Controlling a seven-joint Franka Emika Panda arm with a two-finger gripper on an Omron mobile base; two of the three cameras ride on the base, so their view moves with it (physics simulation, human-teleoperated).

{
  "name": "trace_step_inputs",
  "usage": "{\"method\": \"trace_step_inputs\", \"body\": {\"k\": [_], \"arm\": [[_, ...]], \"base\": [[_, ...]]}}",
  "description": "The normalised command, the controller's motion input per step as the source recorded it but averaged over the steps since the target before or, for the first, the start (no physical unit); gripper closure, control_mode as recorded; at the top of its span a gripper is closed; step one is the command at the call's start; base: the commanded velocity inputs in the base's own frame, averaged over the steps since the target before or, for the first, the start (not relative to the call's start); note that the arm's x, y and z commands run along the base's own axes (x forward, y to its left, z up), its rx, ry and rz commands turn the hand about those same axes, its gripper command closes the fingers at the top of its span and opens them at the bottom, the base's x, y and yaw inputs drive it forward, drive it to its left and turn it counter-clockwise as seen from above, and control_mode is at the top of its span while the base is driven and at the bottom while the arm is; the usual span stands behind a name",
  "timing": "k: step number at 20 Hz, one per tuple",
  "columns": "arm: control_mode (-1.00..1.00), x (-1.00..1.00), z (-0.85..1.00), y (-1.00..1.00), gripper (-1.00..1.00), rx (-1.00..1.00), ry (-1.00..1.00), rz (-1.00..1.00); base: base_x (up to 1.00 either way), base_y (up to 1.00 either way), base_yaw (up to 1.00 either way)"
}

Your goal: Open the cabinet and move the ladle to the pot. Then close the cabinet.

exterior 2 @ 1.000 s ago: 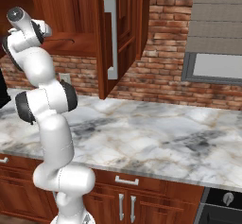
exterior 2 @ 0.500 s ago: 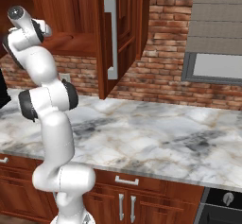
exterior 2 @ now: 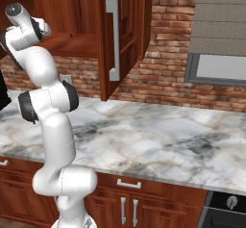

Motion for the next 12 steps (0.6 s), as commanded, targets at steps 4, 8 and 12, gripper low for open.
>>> {"method": "trace_step_inputs", "body": {"k": [4,8,12], "arm": [[-1.00,-0.37,-0.04,-0.17,1.00,0.00,-0.07,0.13],[-1.00,-0.52,0.05,-0.37,1.00,0.00,-0.07,0.13],[-1.00,-0.62,0.02,-0.53,1.00,0.00,-0.10,0.13]], "base": [[0.00,0.00,0.00],[0.00,0.00,0.00],[0.00,0.00,0.00]]}}
